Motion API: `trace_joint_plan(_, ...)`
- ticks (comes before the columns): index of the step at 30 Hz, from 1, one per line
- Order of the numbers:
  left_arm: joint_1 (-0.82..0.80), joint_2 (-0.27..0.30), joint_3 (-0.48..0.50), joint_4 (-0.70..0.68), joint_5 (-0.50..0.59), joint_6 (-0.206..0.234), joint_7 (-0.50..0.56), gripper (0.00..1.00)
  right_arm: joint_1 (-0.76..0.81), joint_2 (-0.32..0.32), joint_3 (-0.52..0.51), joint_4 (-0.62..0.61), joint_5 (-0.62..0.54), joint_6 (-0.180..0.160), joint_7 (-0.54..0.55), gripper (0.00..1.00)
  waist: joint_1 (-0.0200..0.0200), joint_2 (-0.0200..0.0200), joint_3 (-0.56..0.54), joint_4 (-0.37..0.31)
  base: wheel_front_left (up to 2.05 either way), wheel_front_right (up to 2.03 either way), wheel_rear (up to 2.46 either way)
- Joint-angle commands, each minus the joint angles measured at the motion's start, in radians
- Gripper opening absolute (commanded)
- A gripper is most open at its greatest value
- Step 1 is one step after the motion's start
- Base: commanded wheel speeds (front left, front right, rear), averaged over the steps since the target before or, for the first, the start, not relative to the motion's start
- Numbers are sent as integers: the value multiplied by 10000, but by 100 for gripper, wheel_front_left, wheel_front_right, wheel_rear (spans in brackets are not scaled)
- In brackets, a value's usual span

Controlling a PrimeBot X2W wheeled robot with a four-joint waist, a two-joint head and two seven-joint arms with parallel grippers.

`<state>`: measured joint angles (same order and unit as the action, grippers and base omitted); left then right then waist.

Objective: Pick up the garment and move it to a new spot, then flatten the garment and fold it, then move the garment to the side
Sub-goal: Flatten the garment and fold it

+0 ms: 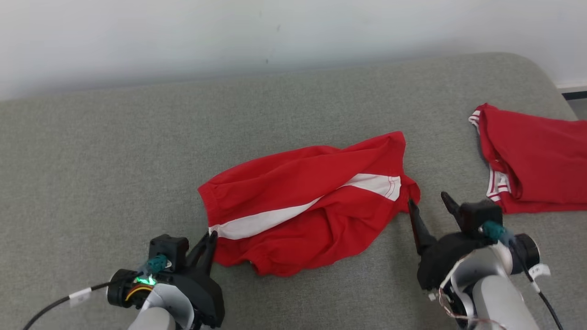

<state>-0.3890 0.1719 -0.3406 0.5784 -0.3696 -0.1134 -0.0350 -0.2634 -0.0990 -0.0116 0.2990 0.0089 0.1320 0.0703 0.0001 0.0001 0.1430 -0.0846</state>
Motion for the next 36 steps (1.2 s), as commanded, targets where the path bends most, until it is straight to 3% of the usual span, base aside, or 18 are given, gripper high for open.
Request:
trace_joint_plan(1,168,-44,-47,-111,82,93,-106,0,-268,33,-54,62,114,-22,367,100,-1,-1,316,223,0,0,0)
trace_joint_plan(7,121,-237,-245,-350,145,234,-267,0,-1167,271,-313,310,160,-22,2161,100,-1,-1,882,564,0,0,0)
trace_joint_plan(15,-115,-207,-301,-340,116,273,-344,0,-1656,457,-276,378,266,-22,2867,100,-1,-1,1033,687,0,0,0)
trace_joint_plan(16,-132,-198,-307,-331,111,276,-357,0,-1675,468,-268,382,269,-22,2863,96,-1,-1,1033,686,0,0,0)
trace_joint_plan(17,-145,-191,-316,-325,111,269,-368,0,-1679,478,-259,365,284,-22,2841,81,-1,-1,1031,683,0,0,0)
trace_joint_plan(20,-158,-181,-337,-310,106,296,-376,0,-1644,491,-250,320,249,-22,2807,68,-1,-1,1017,674,0,0,0)
trace_joint_plan(26,-131,-146,-358,-299,7,325,-392,0,-1330,506,4,166,623,-22,2902,67,-1,-1,966,616,0,0,0)
trace_joint_plan(27,-135,-136,-363,-299,-2,322,-388,0,-1313,505,34,174,649,-22,2933,52,-1,-1,968,608,0,0,0)
trace_joint_plan(28,-142,-128,-365,-303,-12,323,-389,0,-1310,506,46,184,639,-22,2952,52,-1,-1,973,602,0,0,0)
trace_joint_plan(31,-186,-115,-376,-319,-42,348,-407,0,-1480,508,-17,231,658,-22,2818,33,-1,-1,1004,594,0,0,0)
trace_joint_plan(34,-235,-117,-410,-338,-43,358,-475,0,-1625,509,-75,340,595,-22,2687,0,-1,-1,1011,617,0,0,0)
trace_joint_plan(36,-237,-127,-417,-376,-27,367,-608,0,-1715,508,-127,364,548,-22,2533,0,-1,-1,990,644,0,0,0)
